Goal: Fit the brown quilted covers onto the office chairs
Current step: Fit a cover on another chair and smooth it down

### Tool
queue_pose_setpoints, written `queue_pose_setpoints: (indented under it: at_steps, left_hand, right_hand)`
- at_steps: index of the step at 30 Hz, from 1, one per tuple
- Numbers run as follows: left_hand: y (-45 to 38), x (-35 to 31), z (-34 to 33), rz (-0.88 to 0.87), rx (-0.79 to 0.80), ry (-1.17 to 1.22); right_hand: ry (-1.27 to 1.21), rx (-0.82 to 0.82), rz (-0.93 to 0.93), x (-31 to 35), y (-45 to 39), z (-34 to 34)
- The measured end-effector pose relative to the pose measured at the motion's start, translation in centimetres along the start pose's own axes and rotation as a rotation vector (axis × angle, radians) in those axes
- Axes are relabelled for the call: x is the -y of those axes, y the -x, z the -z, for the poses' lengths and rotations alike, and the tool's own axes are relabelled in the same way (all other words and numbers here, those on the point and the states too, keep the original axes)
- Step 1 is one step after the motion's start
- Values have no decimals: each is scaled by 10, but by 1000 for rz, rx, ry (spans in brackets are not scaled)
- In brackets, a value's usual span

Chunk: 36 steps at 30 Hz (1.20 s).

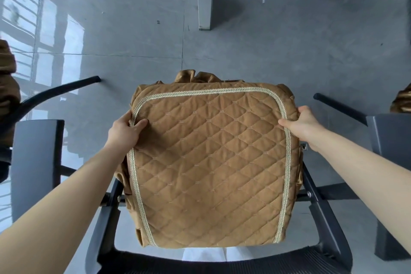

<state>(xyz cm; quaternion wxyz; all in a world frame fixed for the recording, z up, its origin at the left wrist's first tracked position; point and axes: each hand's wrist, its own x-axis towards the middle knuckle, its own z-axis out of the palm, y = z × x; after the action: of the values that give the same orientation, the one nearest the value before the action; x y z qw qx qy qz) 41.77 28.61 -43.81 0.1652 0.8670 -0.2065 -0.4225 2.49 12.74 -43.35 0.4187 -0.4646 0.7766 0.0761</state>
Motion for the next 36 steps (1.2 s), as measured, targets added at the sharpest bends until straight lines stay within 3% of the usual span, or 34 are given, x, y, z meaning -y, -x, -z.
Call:
queue_pose_setpoints:
  at_steps: [9,12,16,24,28,36]
  left_hand:
    - [28,8,-21,6,-81,-166]
    - [61,3,-28,43,20,-305]
    - [107,-18,-27,36,175,-259]
    - [255,-44,23,-147,240,-158]
    - [329,-28,69,-122,184,48]
    - [432,42,179,-161,-166,357]
  right_hand:
    - [177,0,91,-2,33,-15]
    - [209,35,114,-11,58,-14]
    - [206,74,156,-13,103,-5]
    - [196,192,383,13,258,30]
    - [240,240,529,33,339,33]
    - [330,312,809,56,481,-10]
